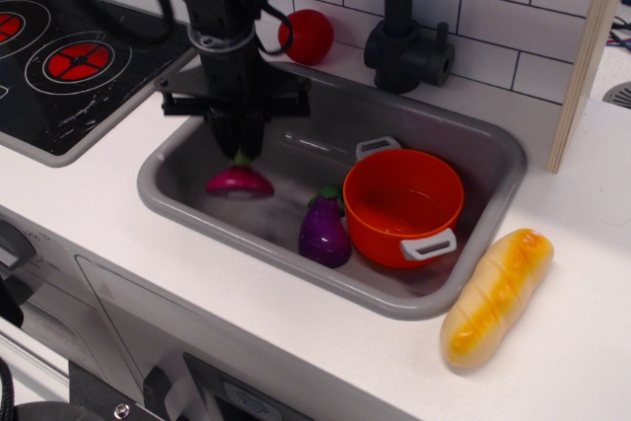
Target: Take beet from pot sink
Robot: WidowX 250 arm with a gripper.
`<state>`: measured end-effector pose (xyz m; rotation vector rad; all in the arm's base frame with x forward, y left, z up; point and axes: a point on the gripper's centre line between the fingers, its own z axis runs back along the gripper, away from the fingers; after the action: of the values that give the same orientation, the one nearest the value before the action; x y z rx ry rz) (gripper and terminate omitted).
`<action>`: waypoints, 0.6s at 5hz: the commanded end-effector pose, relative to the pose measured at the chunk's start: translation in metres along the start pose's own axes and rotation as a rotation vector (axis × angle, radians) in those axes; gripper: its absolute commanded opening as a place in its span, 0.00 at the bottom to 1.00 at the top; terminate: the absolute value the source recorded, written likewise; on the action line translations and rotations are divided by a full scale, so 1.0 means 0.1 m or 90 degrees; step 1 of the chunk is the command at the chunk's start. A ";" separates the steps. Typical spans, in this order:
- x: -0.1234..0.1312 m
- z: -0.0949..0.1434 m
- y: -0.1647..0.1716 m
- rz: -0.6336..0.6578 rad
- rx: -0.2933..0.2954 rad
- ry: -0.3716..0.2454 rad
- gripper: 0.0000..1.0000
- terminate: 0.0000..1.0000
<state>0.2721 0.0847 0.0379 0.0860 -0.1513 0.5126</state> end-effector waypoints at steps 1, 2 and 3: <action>0.03 0.01 0.09 -0.012 0.026 0.007 1.00 0.00; 0.05 0.08 0.06 0.016 0.013 0.015 1.00 0.00; 0.06 0.11 0.01 0.025 0.017 0.003 1.00 0.00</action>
<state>0.2637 0.0822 0.0301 0.1060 -0.0716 0.5530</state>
